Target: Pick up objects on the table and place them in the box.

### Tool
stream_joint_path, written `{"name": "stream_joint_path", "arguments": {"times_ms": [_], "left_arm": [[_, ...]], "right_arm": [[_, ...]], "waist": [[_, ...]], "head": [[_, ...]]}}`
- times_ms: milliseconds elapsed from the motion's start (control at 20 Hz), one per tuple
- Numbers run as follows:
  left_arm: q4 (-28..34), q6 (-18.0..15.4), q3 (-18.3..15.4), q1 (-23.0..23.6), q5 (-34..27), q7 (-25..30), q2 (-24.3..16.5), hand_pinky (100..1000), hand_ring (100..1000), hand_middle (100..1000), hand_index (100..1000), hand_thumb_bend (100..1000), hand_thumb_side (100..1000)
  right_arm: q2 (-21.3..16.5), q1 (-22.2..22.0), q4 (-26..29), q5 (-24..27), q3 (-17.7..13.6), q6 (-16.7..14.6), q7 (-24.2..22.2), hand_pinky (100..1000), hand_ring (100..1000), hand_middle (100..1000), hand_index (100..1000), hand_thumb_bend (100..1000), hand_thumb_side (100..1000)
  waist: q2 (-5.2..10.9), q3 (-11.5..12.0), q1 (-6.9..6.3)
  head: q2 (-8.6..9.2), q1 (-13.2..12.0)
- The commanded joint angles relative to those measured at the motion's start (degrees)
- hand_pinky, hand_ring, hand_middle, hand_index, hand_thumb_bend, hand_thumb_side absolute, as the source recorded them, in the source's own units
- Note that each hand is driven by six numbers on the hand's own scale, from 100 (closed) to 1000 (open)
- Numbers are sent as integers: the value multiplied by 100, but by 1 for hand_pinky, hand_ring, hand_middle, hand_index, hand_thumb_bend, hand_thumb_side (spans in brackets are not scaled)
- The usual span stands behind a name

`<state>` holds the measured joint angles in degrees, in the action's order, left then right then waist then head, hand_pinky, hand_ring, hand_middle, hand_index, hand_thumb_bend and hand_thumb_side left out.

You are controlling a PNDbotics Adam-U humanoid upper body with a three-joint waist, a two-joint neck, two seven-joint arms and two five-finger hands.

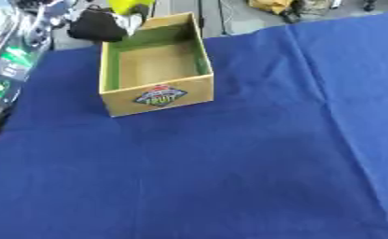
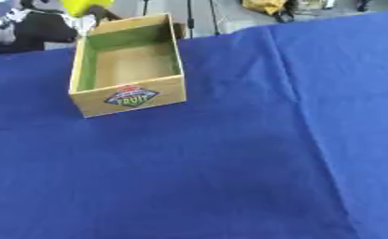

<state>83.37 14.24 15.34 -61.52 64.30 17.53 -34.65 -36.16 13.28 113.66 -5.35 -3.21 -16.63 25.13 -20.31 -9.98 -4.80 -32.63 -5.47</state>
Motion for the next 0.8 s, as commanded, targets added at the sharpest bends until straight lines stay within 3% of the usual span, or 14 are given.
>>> {"name": "stream_joint_path", "arguments": {"times_ms": [50,400,700,800], "left_arm": [[-957,-201,-115,-315,546,-392,251,100,245,292,446,100,719],[-2513,-366,-490,-760,1239,-1035,741,100,276,297,450,100,726],[-3151,-297,-747,-946,1527,-1048,864,100,291,291,468,100,726],[-3226,-243,-791,-961,1557,-1114,885,100,301,292,518,100,721]], "right_arm": [[-203,84,93,39,-12,-34,-50,749,715,689,793,100,653],[-197,167,93,50,27,-66,-101,750,715,689,793,100,654],[-192,197,93,39,39,-76,-109,751,715,689,792,100,654],[-185,200,93,34,41,-72,-109,751,715,689,792,100,654]], "waist": [[92,-38,36],[6,-211,-4],[-38,-322,-46],[-47,-346,-58]], "head": [[73,-48],[189,-139],[243,-175],[254,-182]]}}
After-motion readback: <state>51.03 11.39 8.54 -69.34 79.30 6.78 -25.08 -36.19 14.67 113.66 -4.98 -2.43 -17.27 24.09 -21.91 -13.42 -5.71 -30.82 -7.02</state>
